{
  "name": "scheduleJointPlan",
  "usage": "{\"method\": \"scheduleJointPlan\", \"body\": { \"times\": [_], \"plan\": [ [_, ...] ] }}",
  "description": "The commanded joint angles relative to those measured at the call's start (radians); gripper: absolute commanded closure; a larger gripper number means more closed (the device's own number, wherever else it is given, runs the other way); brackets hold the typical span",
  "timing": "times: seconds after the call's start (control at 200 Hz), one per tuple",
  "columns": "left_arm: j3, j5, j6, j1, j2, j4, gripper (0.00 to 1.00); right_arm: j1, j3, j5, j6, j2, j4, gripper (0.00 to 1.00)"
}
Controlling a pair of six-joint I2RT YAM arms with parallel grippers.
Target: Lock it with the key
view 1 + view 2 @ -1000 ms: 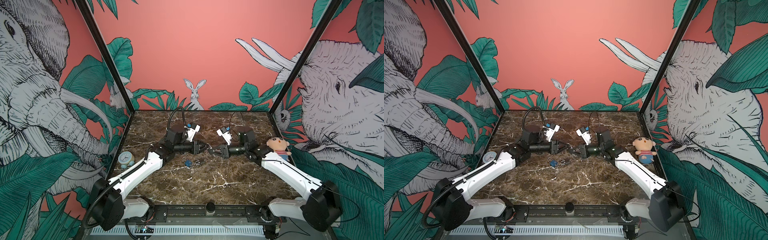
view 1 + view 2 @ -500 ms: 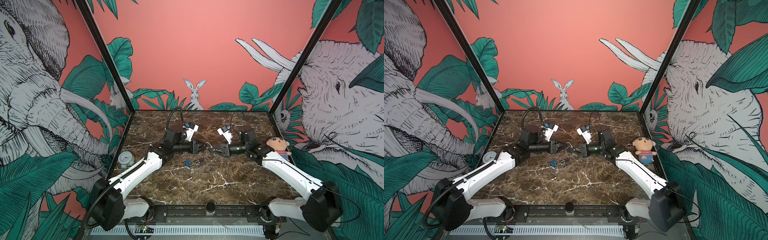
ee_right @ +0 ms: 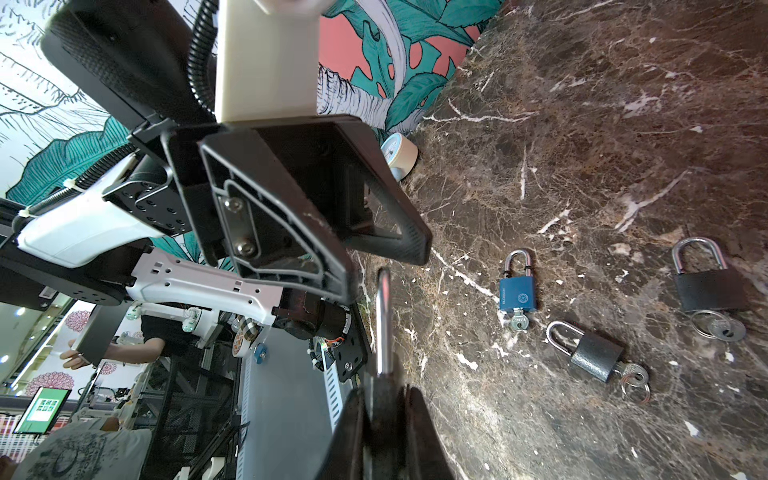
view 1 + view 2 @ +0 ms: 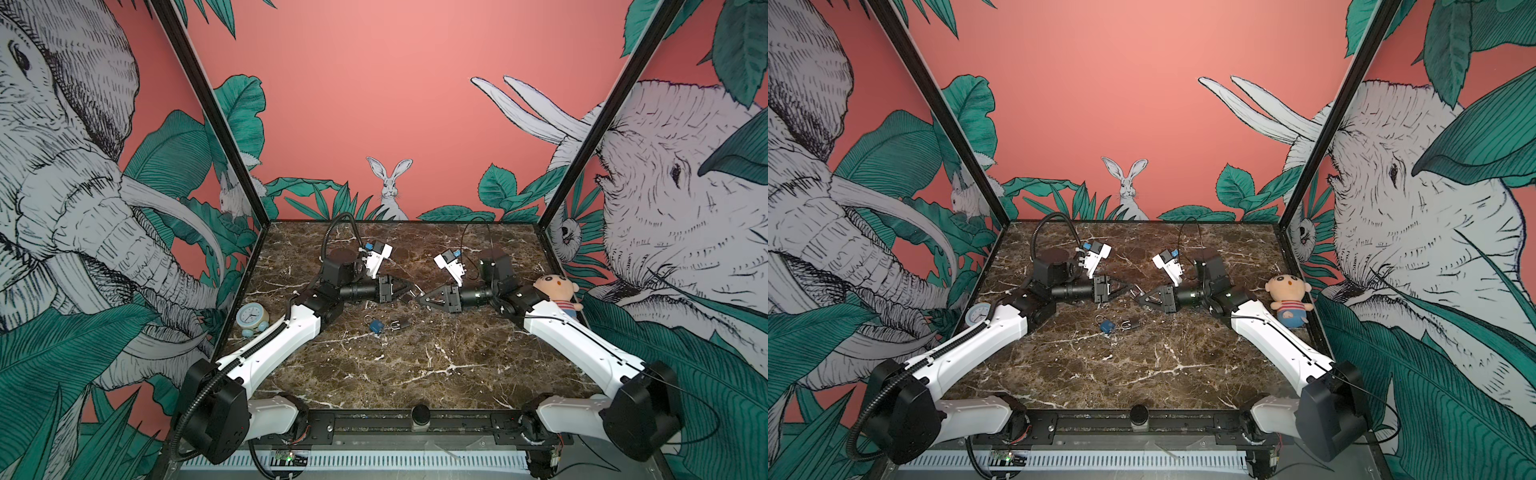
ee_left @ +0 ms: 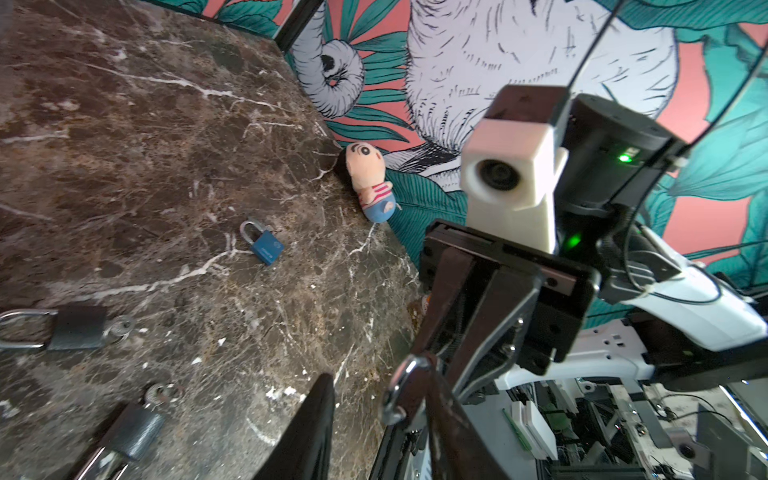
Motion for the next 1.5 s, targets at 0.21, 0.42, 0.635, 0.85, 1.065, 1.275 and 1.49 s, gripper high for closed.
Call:
{"method": "scheduleJointPlan", "body": {
  "times": [0.21,0.42,0.635,0.85,1.065,1.275,1.49],
  "plan": [
    [-0.009,0.104,-0.021,0.002,0.009,0.078,0.69,-0.005,0.035,-0.051,0.019,0.013,0.046,1.00],
    [-0.027,0.101,-0.034,0.002,0.024,0.098,0.73,-0.005,0.033,-0.062,0.035,0.014,0.061,1.00],
    [-0.041,0.093,-0.054,0.002,0.038,0.138,0.83,-0.006,0.030,-0.072,0.051,0.008,0.078,1.00],
    [-0.050,0.100,-0.062,0.002,0.058,0.159,1.00,-0.006,0.012,-0.110,0.111,-0.013,0.147,1.00],
    [-0.068,0.106,-0.062,0.002,0.072,0.187,1.00,-0.006,-0.005,-0.142,0.160,-0.033,0.192,1.00],
    [-0.095,0.099,-0.029,0.002,0.099,0.183,1.00,-0.005,-0.042,-0.180,0.281,-0.059,0.335,1.00],
    [-0.118,0.106,-0.055,0.002,0.118,0.242,1.00,-0.005,-0.053,-0.181,0.314,-0.081,0.372,1.00]
  ]
}}
